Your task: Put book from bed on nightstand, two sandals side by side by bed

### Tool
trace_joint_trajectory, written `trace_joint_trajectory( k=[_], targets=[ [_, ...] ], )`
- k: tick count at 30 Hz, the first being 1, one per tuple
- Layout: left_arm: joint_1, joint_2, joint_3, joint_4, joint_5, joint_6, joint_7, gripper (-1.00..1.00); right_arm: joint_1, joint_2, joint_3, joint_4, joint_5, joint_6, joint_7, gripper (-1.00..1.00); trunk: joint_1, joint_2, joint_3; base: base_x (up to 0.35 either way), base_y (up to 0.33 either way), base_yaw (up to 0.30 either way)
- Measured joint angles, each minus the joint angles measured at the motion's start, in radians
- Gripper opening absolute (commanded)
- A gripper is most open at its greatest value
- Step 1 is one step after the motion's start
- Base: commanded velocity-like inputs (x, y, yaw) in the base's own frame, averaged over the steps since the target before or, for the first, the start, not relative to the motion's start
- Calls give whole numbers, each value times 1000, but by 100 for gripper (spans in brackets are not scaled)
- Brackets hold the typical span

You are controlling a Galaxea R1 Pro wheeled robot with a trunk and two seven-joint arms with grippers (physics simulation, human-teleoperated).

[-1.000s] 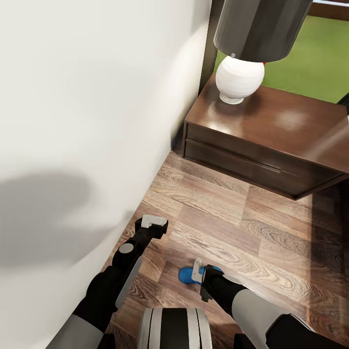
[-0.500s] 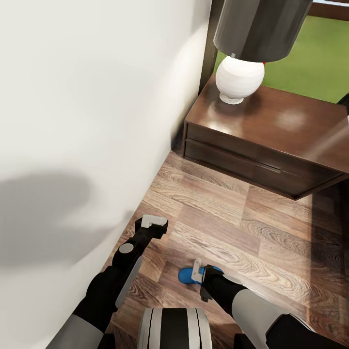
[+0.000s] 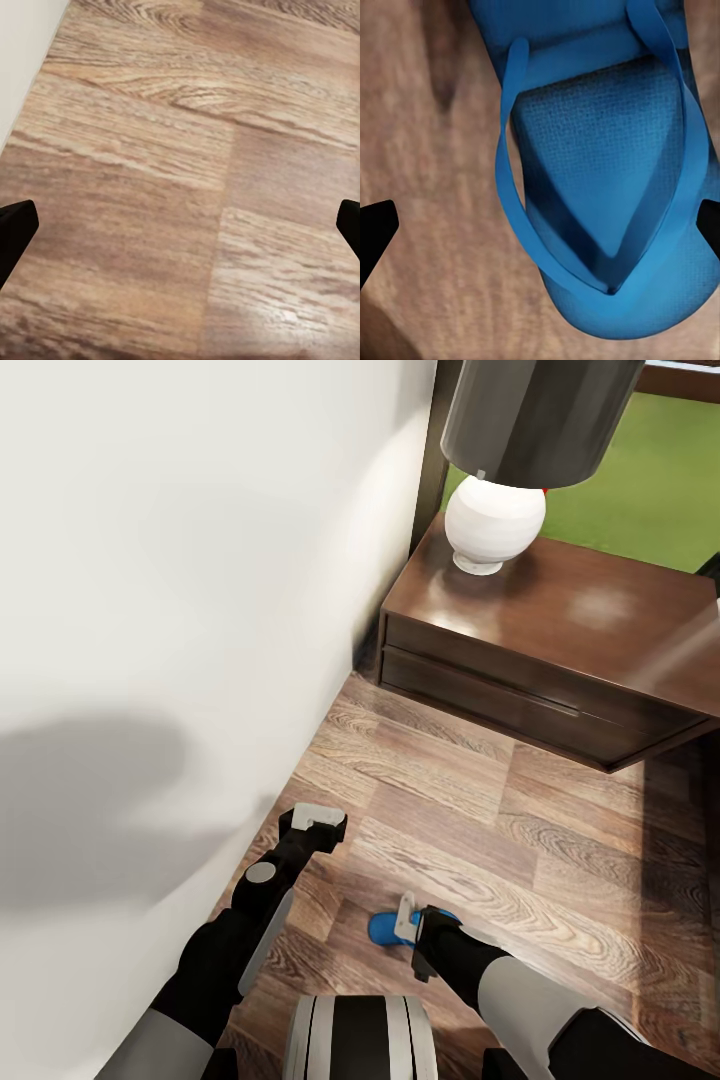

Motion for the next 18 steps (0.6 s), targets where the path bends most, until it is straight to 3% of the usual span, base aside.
trace_joint_trajectory(
  k=[18],
  targets=[
    [0, 0, -1, 0, 0, 0, 1, 100, -1, -1, 0, -3, 6, 9, 0, 100, 0, 0, 0, 0, 0, 0]
  ],
)
